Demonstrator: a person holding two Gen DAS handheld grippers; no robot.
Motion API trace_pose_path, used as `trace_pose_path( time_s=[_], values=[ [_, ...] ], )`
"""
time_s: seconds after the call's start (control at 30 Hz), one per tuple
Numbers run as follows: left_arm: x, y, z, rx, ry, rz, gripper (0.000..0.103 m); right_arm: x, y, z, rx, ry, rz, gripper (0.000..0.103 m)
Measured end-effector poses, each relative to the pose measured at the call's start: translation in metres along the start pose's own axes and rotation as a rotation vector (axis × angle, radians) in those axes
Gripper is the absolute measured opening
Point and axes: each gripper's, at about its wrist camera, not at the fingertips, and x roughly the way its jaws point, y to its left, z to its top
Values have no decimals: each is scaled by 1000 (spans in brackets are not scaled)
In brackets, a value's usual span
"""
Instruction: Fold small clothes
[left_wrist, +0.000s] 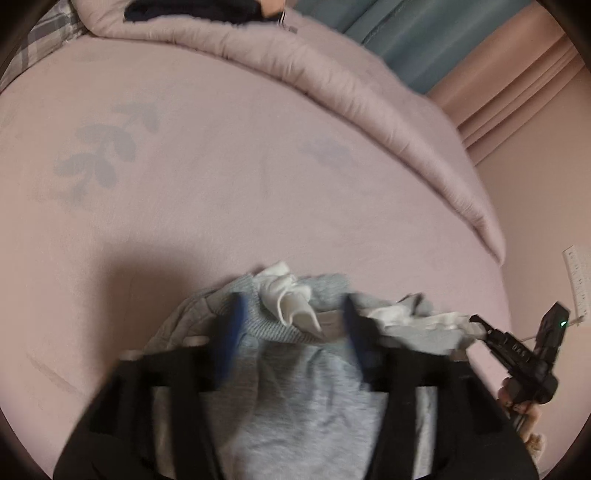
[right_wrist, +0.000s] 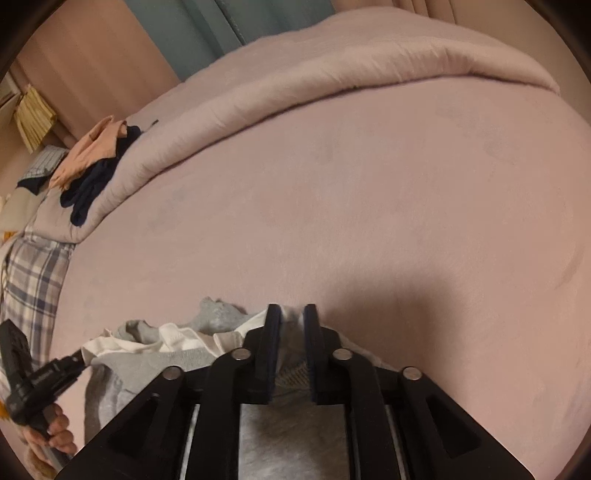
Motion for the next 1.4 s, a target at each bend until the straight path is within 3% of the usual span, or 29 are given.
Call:
trace_pose_path(
  time_s=[0.03,0.07,0.2,0.3,0.43,0.53,0.63,0.67,0.87,1.07,1.1,1.13,1.17,1.23,1.3,1.4],
  values=[
    [-10,0,0,-1,-29,34,87,-4,-1,1,-3,-12,-5,46],
    [-16,0,0,2,-48,59,87,-15,-3,0,1,-34,-36,69],
    [-32,3,-12,35,-43,90,88,-37,-21,0,33,-92,-32,71],
    [-24,12,-28,56,13,142,89,-38,-29,-8,35,-61,7,71],
    [-2,29,-44,44,87,221,86,-16,-24,-22,-25,7,-14,71],
    [6,35,-50,27,119,231,82,0,-13,-23,-61,40,-2,54],
    [5,35,-54,43,104,239,82,6,-7,-23,-109,14,-121,21],
    [5,34,-54,49,103,241,82,4,-8,-23,-108,1,-132,17],
    [4,36,-58,55,99,249,82,-9,-13,-20,-88,-67,-140,12],
    [-5,31,-66,36,106,245,82,15,-10,-25,-99,-7,-196,12],
    [-10,30,-69,33,102,235,82,13,-9,-26,-107,-10,-202,17],
    [-16,28,-71,35,94,225,83,8,-8,-26,-109,-6,-206,30],
    [-25,25,-73,40,78,216,83,1,-8,-27,-102,-8,-213,49],
    [-38,18,-78,51,47,201,84,-17,-13,-33,-66,-44,-194,69],
    [-54,11,-85,63,12,173,86,-42,-23,-42,-7,-92,-147,71],
    [-72,4,-99,72,-10,132,88,-67,-45,-62,108,-84,-113,75]
  ],
)
